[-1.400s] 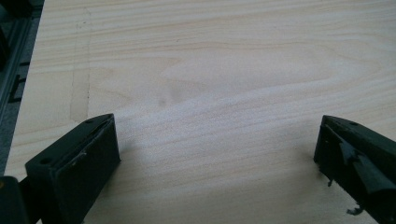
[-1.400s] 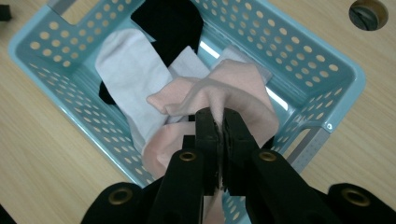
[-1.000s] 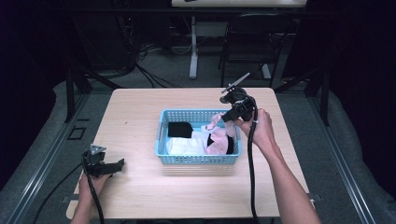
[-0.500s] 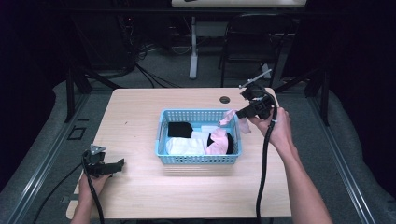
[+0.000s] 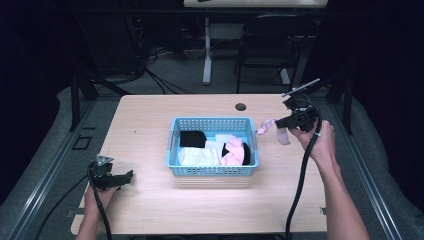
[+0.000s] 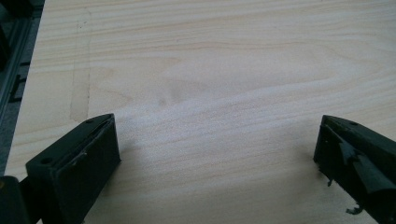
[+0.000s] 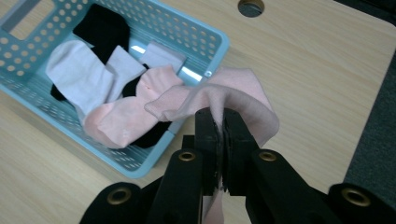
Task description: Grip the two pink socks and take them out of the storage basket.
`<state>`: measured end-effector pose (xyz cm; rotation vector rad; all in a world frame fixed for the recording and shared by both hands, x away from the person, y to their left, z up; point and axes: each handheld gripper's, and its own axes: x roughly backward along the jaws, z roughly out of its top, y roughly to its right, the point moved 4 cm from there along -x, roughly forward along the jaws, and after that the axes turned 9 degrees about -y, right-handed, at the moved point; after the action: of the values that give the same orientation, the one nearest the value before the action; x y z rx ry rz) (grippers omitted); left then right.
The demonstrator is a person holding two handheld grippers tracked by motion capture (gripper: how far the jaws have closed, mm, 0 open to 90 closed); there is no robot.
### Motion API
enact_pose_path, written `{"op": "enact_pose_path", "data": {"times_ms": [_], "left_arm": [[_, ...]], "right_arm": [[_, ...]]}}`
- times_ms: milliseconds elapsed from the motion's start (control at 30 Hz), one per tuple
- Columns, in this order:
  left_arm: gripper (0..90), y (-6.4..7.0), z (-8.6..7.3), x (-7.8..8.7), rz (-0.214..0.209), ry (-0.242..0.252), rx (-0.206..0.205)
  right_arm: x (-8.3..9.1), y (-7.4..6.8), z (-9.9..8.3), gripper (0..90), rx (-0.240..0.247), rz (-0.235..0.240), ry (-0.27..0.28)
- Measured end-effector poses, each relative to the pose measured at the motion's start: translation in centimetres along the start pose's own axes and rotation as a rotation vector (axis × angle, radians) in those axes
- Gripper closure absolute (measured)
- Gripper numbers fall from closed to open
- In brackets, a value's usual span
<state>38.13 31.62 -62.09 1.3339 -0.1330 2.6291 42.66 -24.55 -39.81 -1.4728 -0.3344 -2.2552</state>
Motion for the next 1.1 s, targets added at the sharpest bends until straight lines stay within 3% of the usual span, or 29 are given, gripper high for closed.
{"op": "enact_pose_path", "data": {"times_ms": [333, 567, 700, 967, 1100], "left_arm": [[0.3, 0.0, 0.0, 0.0, 0.001, 0.000, 0.001], [0.3, 0.0, 0.0, 0.0, 0.001, 0.000, 0.001], [0.3, 0.0, 0.0, 0.0, 0.003, 0.000, 0.002], [0.3, 0.0, 0.0, 0.0, 0.003, 0.000, 0.003], [0.3, 0.0, 0.0, 0.0, 0.003, 0.000, 0.003]], "right_arm": [[-2.2, 3.4, -2.7, 86.4, -0.098, -0.009, -0.026], [-5.3, 4.9, -4.4, 86.5, -0.120, -0.045, -0.101], [-7.2, 5.2, -5.3, 86.4, -0.140, -0.029, -0.118], [-11.1, 4.9, -6.6, 86.3, -0.121, -0.028, -0.228], [-11.8, 5.2, -6.8, 83.5, -0.157, 0.005, -0.218]]}}
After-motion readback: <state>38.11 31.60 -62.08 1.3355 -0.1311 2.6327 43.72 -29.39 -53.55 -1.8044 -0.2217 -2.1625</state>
